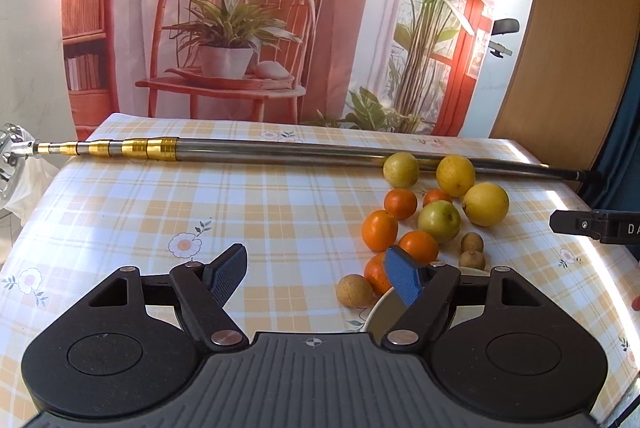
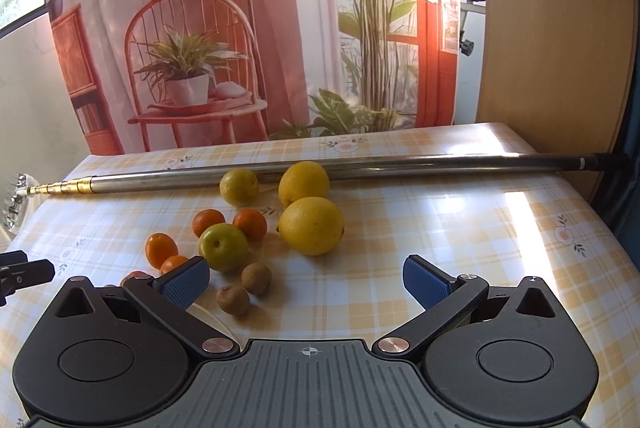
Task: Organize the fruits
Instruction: 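Lower the left tool to the fruit pile and grasp a small brown kiwi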
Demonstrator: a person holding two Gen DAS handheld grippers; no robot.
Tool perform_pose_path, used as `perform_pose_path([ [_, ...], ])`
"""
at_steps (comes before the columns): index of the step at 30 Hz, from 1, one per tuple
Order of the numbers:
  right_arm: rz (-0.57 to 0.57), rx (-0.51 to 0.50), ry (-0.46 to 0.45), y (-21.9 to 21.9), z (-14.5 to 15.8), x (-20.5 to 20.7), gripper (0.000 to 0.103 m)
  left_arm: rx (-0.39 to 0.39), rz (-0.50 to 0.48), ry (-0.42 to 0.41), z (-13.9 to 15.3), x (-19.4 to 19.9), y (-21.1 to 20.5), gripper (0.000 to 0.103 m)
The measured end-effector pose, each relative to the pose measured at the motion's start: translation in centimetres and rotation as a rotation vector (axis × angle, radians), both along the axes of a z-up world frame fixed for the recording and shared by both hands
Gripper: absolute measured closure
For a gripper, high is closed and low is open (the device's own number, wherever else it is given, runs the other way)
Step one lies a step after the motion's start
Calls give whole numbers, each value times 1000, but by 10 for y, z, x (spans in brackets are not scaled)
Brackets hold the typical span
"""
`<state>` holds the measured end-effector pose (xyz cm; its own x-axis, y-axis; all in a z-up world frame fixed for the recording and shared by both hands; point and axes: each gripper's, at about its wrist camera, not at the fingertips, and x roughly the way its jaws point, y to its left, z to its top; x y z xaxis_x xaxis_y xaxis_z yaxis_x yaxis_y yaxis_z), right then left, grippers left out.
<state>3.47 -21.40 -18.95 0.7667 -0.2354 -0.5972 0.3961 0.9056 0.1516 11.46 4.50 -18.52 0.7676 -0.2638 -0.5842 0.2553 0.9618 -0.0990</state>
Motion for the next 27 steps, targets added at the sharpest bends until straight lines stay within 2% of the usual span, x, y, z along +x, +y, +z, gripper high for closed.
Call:
perform_pose_path([
  [4, 7, 14, -14, -3, -3, 1, 0, 81, 25, 66, -8, 11, -6, 24],
  [9, 15, 31, -13, -5, -7, 3, 0, 85, -18, 104, -16, 20, -6, 25],
  [12, 16, 57, -15, -9, -11, 4, 0, 100, -27, 155, -22, 29, -11, 26],
  [15, 18, 85, -13, -12, -14, 4, 0, 78, -38, 197, -28, 36, -12, 41],
  [18, 15, 89, -7, -13, -17, 5, 0, 52, -34, 225, -33, 42, -14, 44],
  [21, 20, 85, -8, -12, -17, 5, 1, -2, -22, 274, -38, 49, -11, 55],
  [24, 21, 72, -7, -11, -17, 6, 2, -75, -13, 309, -41, 53, -8, 55],
  [27, 17, 73, -9, -12, -17, 6, 3, -92, -28, 301, -42, 54, -11, 57],
])
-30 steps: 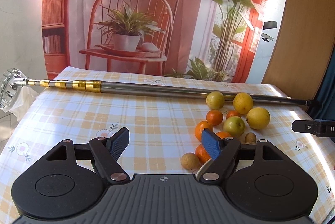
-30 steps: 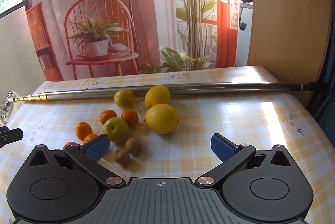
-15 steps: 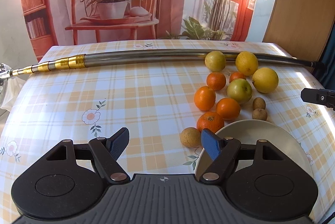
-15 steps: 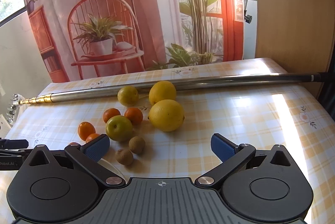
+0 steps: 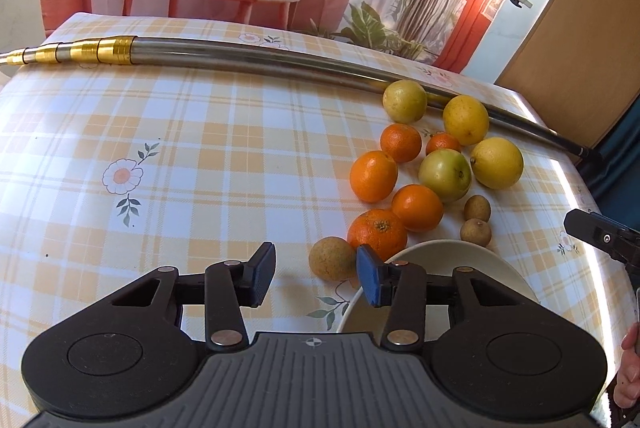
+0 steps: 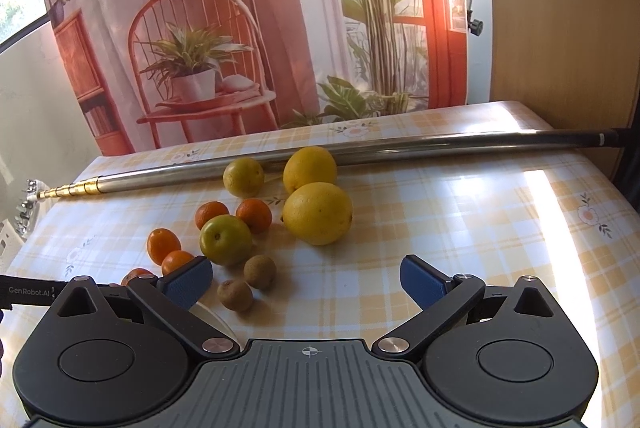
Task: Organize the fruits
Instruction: 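Lower the left tool to the fruit pile and grasp a small brown kiwi, then grasp the large yellow grapefruit with the right tool while the left tool holds the kiwi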
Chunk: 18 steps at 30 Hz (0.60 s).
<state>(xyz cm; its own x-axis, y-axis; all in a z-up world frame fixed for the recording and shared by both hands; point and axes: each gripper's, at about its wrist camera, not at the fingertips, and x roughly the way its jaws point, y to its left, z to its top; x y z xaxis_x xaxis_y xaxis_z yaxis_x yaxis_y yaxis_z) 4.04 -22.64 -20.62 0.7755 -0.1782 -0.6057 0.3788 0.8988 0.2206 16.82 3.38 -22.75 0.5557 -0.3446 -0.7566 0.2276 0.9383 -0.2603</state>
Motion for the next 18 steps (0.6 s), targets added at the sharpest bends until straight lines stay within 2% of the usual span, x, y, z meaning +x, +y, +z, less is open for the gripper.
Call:
perform_pose_path([
  [6, -10, 15, 2, -3, -1, 0, 4, -16, -38, 0, -4, 4, -4, 70],
  [7, -11, 15, 2, -3, -1, 0, 4, -26, -38, 1, -4, 5, -3, 75],
  [18, -21, 20, -2, -5, 1, -2, 4, 34, -19, -34, 0, -3, 8, 75],
])
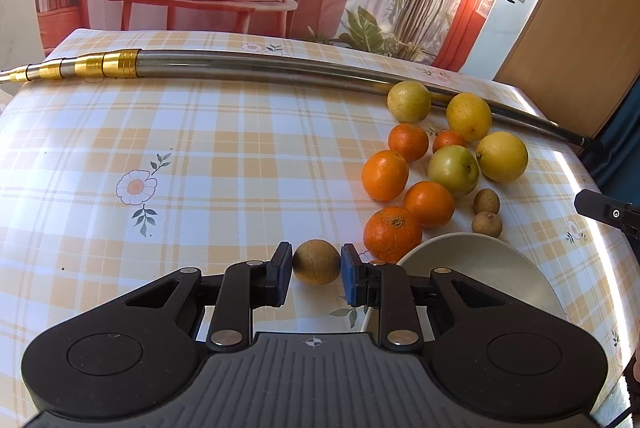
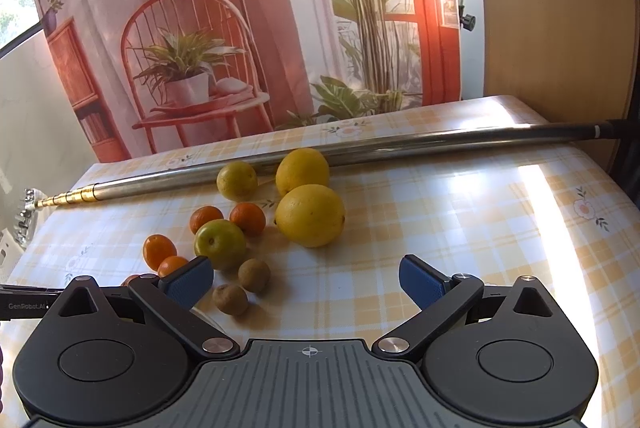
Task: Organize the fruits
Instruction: 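Grasp the large yellow grapefruit with the right tool while the left tool holds the kiwi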
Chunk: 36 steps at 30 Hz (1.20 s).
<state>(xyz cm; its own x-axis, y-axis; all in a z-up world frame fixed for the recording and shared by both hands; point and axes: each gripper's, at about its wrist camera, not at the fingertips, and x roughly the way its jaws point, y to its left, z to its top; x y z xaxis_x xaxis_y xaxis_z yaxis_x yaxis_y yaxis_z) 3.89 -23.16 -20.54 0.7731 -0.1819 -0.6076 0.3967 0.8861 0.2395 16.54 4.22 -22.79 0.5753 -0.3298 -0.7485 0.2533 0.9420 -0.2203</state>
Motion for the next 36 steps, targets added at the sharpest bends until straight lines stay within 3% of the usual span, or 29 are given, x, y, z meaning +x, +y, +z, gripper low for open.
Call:
perform_pose_path([
  [12, -2, -1, 0, 0, 0, 0, 4, 6, 1, 6, -9, 7, -6, 74],
  [19, -3, -26, -5, 0, -3, -1, 8, 25, 5, -73, 2, -6, -8, 74],
  [28, 1, -167, -105, -12, -18, 3, 13, 53, 4, -200, 22, -28, -17, 74],
  [36, 60, -172, -204, -24, -33, 28, 18, 18, 15, -244, 28, -31, -18, 74],
])
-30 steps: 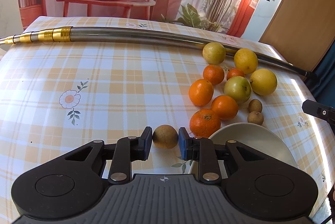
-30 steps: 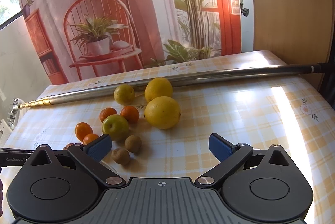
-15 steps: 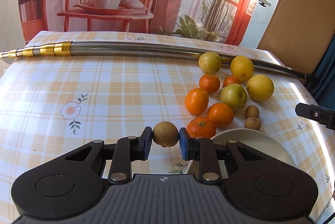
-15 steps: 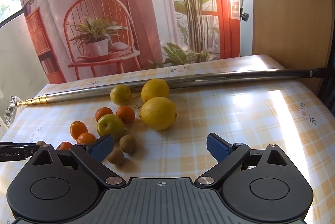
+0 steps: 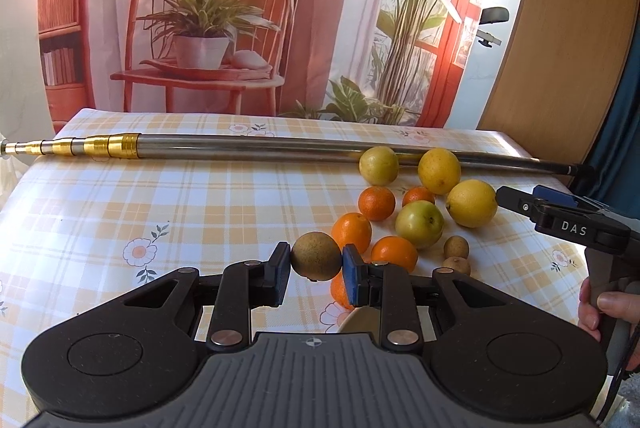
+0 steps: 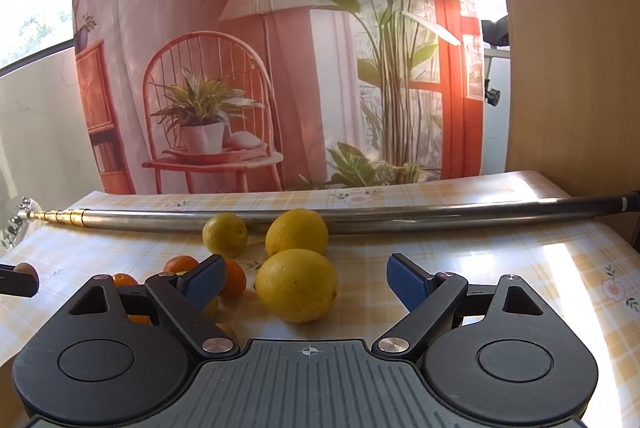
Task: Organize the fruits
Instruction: 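Grasp the large yellow grapefruit with the right tool while the left tool holds the kiwi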
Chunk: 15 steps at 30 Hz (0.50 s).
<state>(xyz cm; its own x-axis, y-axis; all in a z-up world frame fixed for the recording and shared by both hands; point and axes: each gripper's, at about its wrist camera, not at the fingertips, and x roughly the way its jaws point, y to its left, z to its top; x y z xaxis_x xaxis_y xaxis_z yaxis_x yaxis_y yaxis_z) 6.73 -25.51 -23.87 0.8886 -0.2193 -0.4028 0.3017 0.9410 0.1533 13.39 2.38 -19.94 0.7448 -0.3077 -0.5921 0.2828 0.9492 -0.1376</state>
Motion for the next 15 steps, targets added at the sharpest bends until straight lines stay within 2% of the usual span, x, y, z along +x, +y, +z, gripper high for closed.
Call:
perform_pose_path([
  [3, 16, -12, 14, 0, -9, 16, 24, -16, 7, 0, -2, 0, 1, 74],
  [9, 30, -23, 36, 0, -14, 40, 26, -43, 21, 10, -6, 2, 4, 74],
  [15, 30, 29, 92, -7, -21, 52, 32, -60, 35, 2, -5, 3, 8, 74],
])
